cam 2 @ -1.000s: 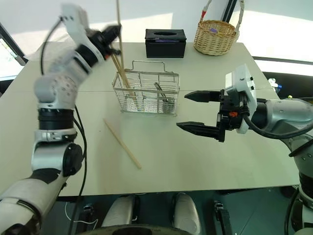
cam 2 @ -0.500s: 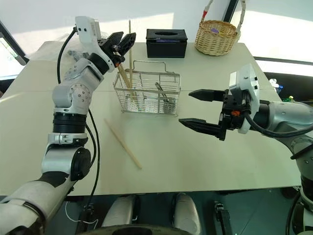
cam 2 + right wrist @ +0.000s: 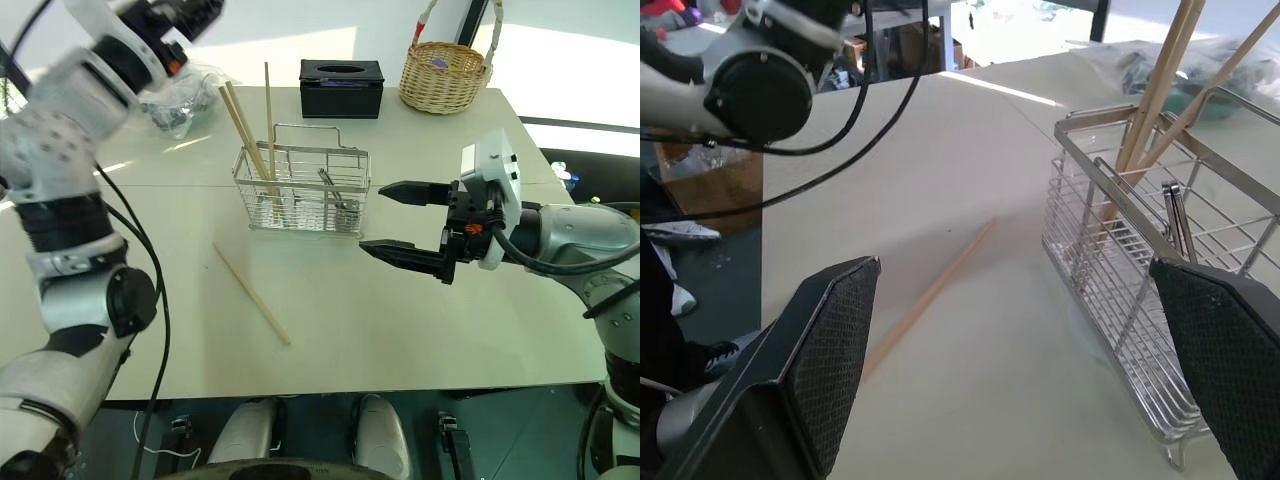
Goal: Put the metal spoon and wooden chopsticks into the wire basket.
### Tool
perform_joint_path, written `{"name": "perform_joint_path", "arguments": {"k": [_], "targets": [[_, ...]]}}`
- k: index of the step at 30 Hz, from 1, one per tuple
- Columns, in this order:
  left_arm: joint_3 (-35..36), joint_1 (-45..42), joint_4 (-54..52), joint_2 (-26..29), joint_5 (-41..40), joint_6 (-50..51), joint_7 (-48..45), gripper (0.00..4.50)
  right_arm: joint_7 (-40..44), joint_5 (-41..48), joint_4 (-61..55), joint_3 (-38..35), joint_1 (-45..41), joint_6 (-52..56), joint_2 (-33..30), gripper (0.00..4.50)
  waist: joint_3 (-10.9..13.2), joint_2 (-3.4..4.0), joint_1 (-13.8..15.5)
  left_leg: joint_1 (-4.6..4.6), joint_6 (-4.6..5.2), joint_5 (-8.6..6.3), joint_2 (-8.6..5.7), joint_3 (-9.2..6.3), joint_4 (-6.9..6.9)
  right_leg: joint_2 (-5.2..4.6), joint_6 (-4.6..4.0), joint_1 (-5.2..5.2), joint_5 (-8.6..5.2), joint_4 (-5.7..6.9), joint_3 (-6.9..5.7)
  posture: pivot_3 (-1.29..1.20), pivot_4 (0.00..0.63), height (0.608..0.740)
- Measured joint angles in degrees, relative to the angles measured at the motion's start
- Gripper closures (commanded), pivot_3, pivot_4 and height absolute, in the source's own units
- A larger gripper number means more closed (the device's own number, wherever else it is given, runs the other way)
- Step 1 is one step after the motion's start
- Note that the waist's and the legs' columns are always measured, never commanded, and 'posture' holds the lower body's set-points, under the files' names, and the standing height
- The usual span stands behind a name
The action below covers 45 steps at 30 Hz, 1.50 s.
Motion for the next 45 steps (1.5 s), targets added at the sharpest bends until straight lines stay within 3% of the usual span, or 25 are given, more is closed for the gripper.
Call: {"name": "perform_joint_path", "arguments": {"k": [4, 6, 9, 13, 21, 30, 40, 43, 45], "targets": [[12.23, -5.57, 4.28, -3.12, 5.81, 18.32, 18.47, 0.06, 0.86, -1.02, 1.21, 1.5, -1.05, -0.49, 0.57, 0.0, 0.0, -0.01, -0.06, 0.03, 0.0, 0.0, -0.02, -0.03, -0.02, 0.0, 0.17, -0.01, -0.1, 0.05, -0.01, 0.0, 0.15, 0.712], [17.92, -5.94, 4.63, -5.91, 13.29, 27.72, 27.19, 0.06, 1.48, -1.52, 2.01, 2.41, -1.97, -0.63, 0.93, 0.0, 0.0, -0.02, -0.07, 0.01, -0.01, 0.0, -0.04, -0.02, -0.03, 0.0, 0.13, -0.03, -0.07, 0.06, -0.01, 0.0, 0.15, 0.712], [22.07, -5.53, 4.36, -9.78, 19.68, 32.79, 33.93, 0.06, 2.33, -2.35, 2.84, 3.43, -2.59, -1.0, 1.04, 0.0, 0.14, -0.28, 0.1, -0.07, -0.04, 0.02, -0.03, -0.04, -0.05, 0.0, 0.02, -0.1, 0.0, 0.05, -0.03, 0.0, 0.15, 0.712], [22.37, -4.77, 2.2, -14.44, 22.17, 32.79, 38.22, 0.06, 3.21, -3.13, 3.89, 5.31, -3.79, -1.05, 2.27, 0.0, 0.12, -0.28, 0.19, -0.04, -0.15, 0.04, -0.07, -0.01, -0.06, -0.04, 0.01, -0.04, 0.0, -0.01, -0.03, 0.0, 0.15, 0.712], [20.37, 4.9, 3.0, -21.08, 21.09, 32.8, 43.24, 0.06, 2.77, -3.77, 3.56, 6.44, -4.33, -1.05, 3.77, 0.0, 0.12, -0.26, 0.04, 0.0, -0.42, 0.19, -0.05, -0.01, -0.15, -0.03, 0.0, -0.12, 0.01, 0.07, -0.03, 0.0, 0.15, 0.712], [20.7, 8.33, 3.35, -22.57, 18.44, 32.8, 47.35, 0.06, -0.21, -3.23, 0.66, 4.99, -1.71, -0.83, 3.78, 0.0, 0.12, -0.27, 0.14, -0.03, -0.28, 0.11, -0.06, -0.01, -0.14, -0.03, 0.0, -0.11, 0.01, 0.03, -0.03, 0.0, 0.15, 0.712], [21.3, 12.5, 1.19, -25.61, 8.34, 32.56, 57.94, 0.06, -3.76, -1.94, -1.37, 3.78, -0.38, -0.38, 4.52, 0.0, -0.08, -0.01, 0.1, 0.05, -0.27, 0.11, -0.07, -0.02, -0.13, -0.06, 0.0, -0.02, 0.01, 0.01, -0.03, 0.0, 0.15, 0.712], [21.49, 13.12, 0.58, -25.81, 5.03, 32.58, 61.47, 0.87, -4.32, -1.72, -1.58, 3.78, -0.39, -0.38, 4.62, 0.0, -0.09, -0.01, 0.11, 0.05, -0.27, 0.11, -0.07, -0.02, -0.13, -0.06, -0.01, -0.02, 0.01, 0.0, -0.02, 0.0, 0.15, 0.712], [21.92, 13.34, 0.49, -25.73, 3.49, 32.59, 63.89, 1.89, -4.66, -1.63, -1.56, 3.75, -0.39, -0.38, 4.61, 0.0, -0.09, -0.01, 0.13, 0.05, -0.27, 0.11, -0.08, -0.02, -0.13, -0.06, -0.01, -0.02, 0.01, 0.01, -0.03, 0.0, 0.15, 0.712]]}}
